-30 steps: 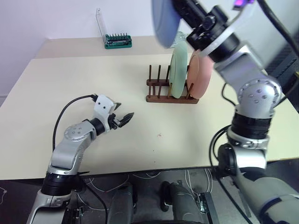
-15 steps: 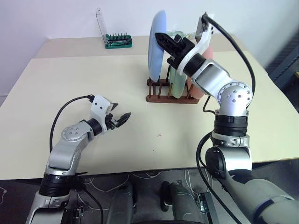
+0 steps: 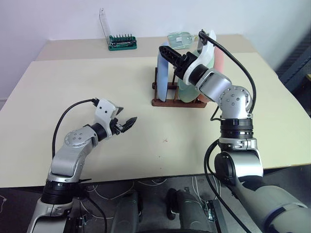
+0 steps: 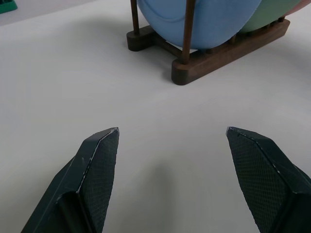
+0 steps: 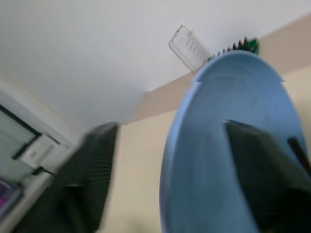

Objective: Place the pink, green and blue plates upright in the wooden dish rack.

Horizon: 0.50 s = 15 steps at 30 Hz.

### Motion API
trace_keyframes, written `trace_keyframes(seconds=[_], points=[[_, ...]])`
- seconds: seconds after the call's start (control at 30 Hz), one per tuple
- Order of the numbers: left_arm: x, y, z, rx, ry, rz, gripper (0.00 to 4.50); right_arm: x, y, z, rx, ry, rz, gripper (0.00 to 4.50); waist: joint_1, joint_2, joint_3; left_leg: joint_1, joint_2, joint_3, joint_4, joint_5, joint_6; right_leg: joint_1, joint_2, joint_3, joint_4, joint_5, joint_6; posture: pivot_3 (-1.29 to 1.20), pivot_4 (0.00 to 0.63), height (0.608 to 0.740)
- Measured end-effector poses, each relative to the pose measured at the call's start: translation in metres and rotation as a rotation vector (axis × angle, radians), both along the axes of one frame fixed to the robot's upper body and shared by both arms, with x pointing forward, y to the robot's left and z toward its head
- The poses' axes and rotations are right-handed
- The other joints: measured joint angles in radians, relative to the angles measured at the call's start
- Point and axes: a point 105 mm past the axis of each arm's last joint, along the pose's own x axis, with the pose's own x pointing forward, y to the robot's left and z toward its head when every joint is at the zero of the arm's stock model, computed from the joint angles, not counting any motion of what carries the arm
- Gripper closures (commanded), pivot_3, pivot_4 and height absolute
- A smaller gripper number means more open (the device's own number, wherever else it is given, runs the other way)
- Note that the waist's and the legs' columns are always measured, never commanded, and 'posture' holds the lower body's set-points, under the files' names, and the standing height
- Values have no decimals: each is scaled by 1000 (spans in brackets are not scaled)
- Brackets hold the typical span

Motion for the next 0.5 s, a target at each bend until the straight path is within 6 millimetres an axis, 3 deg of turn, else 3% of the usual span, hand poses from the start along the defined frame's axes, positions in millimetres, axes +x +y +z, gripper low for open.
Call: trace_keyframes(seconds=[0.13,0.23,0.33,0.5], points=[[-1,-2,1,0,-8,-3,871,-11,-5,23,-230,-251,-35,1058,3,0,0,0,0,0,0,0,0,0,0,0,-1,0,0,0,150,730],[-2,-3,3,1,-17,-2,871,-31,-20,47,-373,-483,-40,1058,5,0,0,-1,0,-1,0,0,0,0,0,0,-2,0,0,0,150,730],[-3,-2,2,1,-12,1,871,-50,-51,46,-462,-567,-14,1922,6,-1,0,0,0,-1,0,-1,1,2,-1,-1,-3,-1,1,0,150,730],[-8,-11,-4,6,12,-61,871,-74,-97,-6,-706,-442,73,4480,6,0,0,0,0,-1,0,-1,0,1,-1,-1,-4,-2,-2,0,150,730]])
